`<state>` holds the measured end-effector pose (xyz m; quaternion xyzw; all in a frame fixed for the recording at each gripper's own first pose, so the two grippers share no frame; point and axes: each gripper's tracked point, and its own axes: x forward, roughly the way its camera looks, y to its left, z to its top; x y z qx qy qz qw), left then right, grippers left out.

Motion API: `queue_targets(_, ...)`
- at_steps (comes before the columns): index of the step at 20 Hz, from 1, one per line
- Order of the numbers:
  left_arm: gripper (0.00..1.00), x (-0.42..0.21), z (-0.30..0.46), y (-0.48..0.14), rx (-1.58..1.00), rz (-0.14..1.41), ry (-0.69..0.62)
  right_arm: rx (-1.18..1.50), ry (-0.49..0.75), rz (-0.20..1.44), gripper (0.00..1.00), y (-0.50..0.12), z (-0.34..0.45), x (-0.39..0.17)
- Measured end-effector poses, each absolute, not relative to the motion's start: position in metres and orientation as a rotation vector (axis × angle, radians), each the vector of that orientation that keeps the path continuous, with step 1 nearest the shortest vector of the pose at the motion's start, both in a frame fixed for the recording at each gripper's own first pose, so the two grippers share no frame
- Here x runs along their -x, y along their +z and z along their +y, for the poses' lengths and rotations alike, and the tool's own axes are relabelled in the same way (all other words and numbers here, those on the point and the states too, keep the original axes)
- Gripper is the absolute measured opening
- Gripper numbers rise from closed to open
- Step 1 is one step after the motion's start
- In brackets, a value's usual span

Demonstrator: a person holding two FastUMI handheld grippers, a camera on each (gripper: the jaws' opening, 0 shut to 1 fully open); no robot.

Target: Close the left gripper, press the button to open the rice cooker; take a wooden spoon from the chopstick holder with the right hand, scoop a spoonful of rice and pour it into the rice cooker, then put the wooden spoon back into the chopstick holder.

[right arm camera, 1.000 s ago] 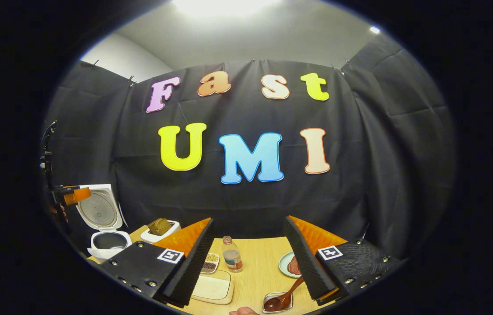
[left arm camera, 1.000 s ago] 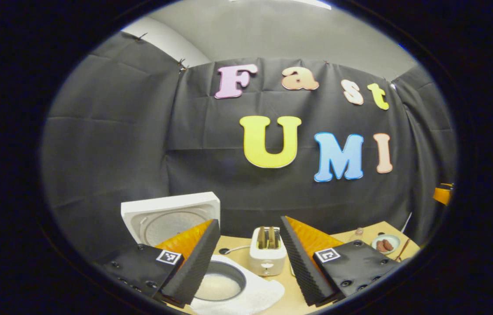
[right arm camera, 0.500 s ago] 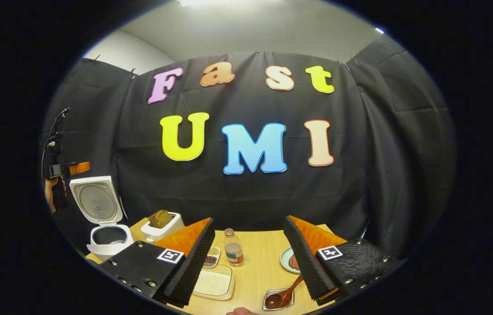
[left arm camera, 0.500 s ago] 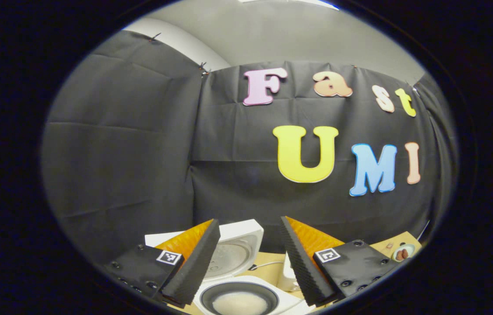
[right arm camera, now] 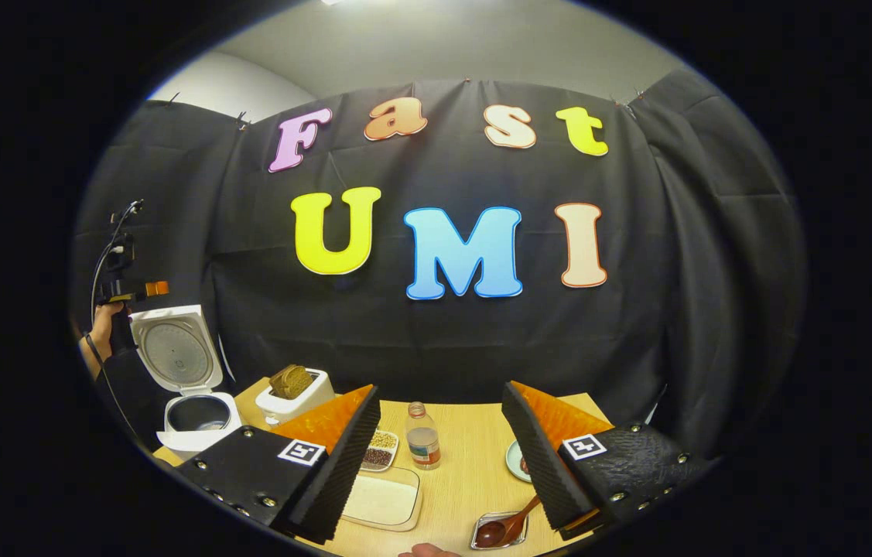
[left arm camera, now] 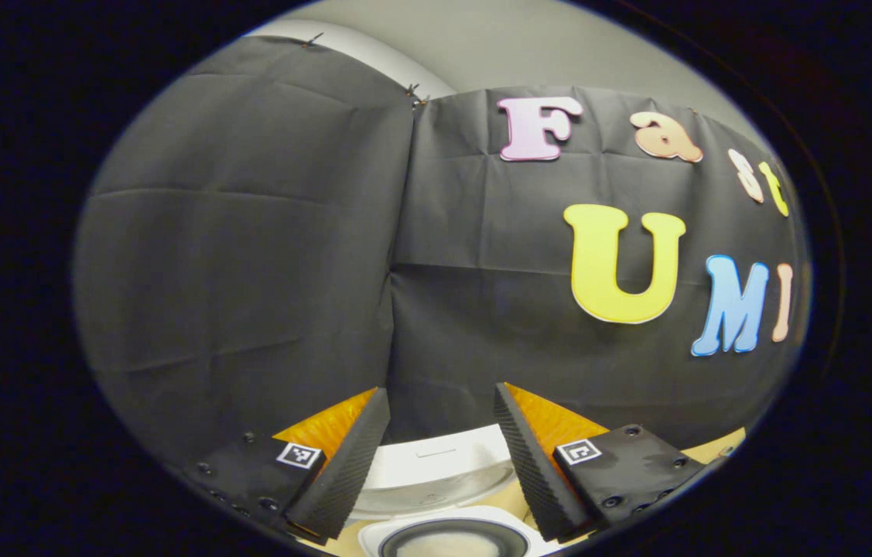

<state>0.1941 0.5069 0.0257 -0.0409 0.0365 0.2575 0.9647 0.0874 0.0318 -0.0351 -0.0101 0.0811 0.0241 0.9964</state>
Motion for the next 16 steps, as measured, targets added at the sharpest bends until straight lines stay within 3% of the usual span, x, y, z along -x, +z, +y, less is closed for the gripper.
queue_targets(8,0.95,-0.226,0.538,-0.008,0.135,0.156,0.605,0.017,0.014,0.171,0.96,-0.038,0.022,-0.095)
queue_targets(9,0.92,-0.227,0.537,-0.009,0.103,0.169,0.614,0.017,0.013,0.172,0.96,-0.038,0.021,-0.095)
queue_targets(11,0.97,-0.227,0.538,-0.009,0.046,0.171,0.627,0.011,0.019,0.176,0.96,-0.039,0.022,-0.094)
queue_targets(16,0.98,-0.228,0.538,-0.010,0.052,0.161,0.625,0.004,0.046,0.166,0.96,-0.035,0.025,-0.094)
